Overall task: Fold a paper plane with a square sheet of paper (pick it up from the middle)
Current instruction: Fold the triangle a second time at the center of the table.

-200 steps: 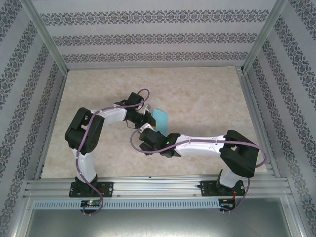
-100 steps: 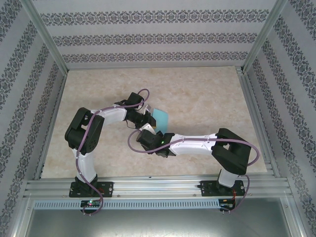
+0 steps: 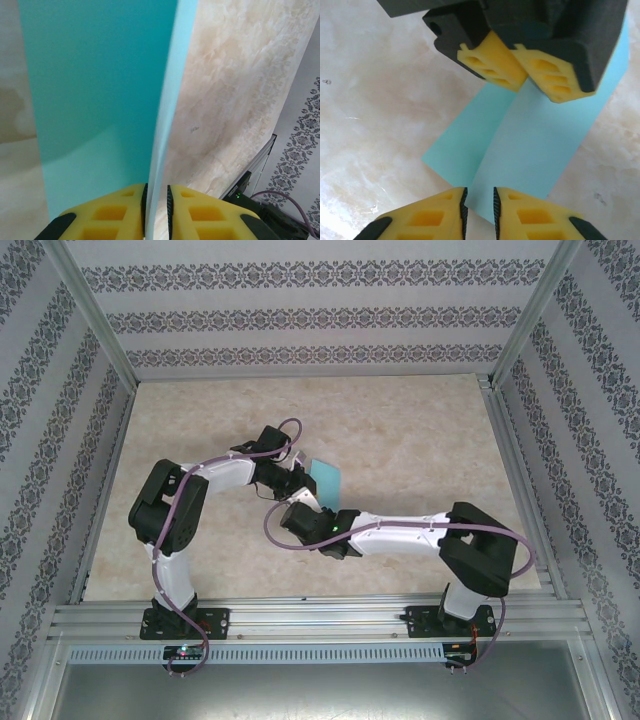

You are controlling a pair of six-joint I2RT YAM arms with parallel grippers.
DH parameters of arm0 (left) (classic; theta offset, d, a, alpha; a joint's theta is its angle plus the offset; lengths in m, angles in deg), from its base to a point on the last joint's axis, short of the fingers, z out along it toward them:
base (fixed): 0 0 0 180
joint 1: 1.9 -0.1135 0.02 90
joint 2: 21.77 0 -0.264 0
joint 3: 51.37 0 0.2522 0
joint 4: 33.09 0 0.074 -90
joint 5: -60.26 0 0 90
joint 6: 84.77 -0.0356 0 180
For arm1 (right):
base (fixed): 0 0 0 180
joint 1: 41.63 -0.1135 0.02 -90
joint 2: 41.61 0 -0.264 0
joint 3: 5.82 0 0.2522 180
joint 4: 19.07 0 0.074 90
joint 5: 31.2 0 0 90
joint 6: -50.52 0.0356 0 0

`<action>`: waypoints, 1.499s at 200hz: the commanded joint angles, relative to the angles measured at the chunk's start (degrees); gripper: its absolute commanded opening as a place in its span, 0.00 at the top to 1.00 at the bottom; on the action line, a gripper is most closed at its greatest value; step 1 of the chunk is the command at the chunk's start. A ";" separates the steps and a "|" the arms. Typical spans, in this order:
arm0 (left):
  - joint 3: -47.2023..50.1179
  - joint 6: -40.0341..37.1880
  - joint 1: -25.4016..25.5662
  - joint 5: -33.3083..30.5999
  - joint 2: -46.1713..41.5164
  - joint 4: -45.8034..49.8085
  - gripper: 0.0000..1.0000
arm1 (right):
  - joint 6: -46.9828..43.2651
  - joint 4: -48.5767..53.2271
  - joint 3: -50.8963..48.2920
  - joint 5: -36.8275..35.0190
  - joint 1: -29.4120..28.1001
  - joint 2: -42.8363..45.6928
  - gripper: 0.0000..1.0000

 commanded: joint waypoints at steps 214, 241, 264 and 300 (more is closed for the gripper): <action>9.72 5.53 12.06 -22.76 -10.23 3.36 0.79 | -2.40 -17.71 -14.39 57.41 32.92 8.22 0.96; 9.97 7.37 13.33 -25.76 -8.32 2.41 0.83 | -3.82 -14.70 -13.99 57.01 34.01 8.18 0.96; 10.67 8.23 13.85 -25.95 -7.77 1.32 0.83 | -4.26 -14.29 -14.09 57.00 34.30 7.92 0.95; 10.30 7.73 13.90 -29.80 -6.44 3.19 0.83 | -3.98 -14.83 -14.04 57.29 34.29 6.99 0.93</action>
